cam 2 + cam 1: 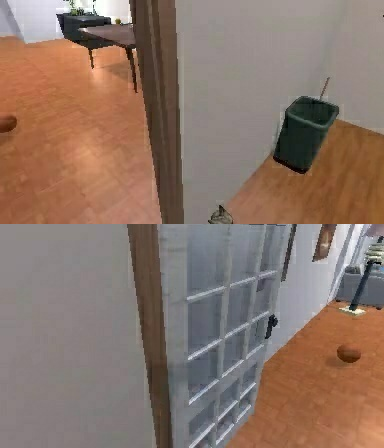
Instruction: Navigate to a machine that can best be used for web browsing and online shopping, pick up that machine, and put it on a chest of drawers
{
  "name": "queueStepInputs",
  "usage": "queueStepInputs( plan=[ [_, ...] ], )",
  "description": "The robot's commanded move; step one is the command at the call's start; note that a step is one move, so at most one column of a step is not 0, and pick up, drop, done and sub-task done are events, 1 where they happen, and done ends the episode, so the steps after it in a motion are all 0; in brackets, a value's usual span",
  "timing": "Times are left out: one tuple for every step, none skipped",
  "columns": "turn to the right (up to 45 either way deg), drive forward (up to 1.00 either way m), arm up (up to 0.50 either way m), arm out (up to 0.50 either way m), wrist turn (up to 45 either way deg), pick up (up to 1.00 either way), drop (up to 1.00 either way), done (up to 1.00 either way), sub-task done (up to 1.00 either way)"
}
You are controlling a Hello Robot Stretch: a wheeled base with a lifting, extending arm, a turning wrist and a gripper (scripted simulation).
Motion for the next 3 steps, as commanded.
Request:
queueStepInputs(
  plan=[
    [45.0, 0.00, 0.00, 0.00, 0.0, 0.00, 0.00, 0.00, 0.00],
    [6.0, 0.00, 0.00, 0.00, 0.0, 0.00, 0.00, 0.00, 0.00],
    [0.0, 1.00, 0.00, 0.00, 0.0, 0.00, 0.00, 0.00, 0.00]
  ],
)
